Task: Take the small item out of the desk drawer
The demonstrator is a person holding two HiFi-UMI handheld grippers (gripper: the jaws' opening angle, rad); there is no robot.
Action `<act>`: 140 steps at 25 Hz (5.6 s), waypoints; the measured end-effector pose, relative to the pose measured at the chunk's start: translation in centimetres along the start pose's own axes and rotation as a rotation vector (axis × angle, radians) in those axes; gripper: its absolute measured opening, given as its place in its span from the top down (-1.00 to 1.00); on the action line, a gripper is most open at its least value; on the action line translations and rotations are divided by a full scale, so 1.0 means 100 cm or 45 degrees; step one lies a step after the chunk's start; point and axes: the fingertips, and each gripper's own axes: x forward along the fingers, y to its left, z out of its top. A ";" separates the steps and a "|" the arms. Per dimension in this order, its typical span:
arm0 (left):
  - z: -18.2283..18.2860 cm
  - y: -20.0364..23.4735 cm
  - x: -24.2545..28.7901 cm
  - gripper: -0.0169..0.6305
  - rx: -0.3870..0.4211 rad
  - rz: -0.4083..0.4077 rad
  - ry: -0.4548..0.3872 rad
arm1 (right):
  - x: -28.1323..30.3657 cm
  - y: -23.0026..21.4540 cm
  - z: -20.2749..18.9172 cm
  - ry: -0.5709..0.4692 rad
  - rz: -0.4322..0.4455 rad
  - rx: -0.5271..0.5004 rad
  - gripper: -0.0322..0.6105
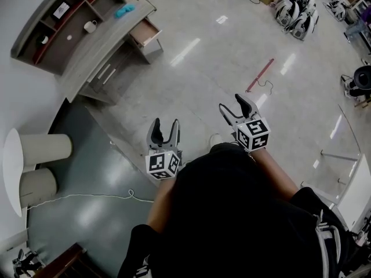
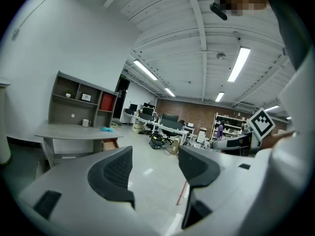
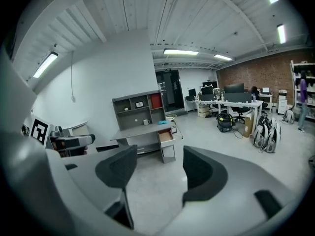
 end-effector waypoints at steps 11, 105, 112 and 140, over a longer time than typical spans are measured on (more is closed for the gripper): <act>-0.003 -0.007 0.043 0.11 -0.055 0.083 0.050 | 0.029 -0.050 0.017 -0.019 0.092 0.028 0.04; 0.139 0.412 0.617 0.11 -0.258 0.313 0.273 | 0.773 -0.133 0.299 0.303 0.644 -0.169 0.05; 0.136 0.422 0.676 0.11 -0.249 0.355 0.378 | 0.824 -0.173 0.321 0.323 0.708 -0.168 0.05; -0.087 0.525 0.768 0.11 0.012 0.236 1.103 | 0.903 -0.212 0.245 0.596 0.650 -0.091 0.05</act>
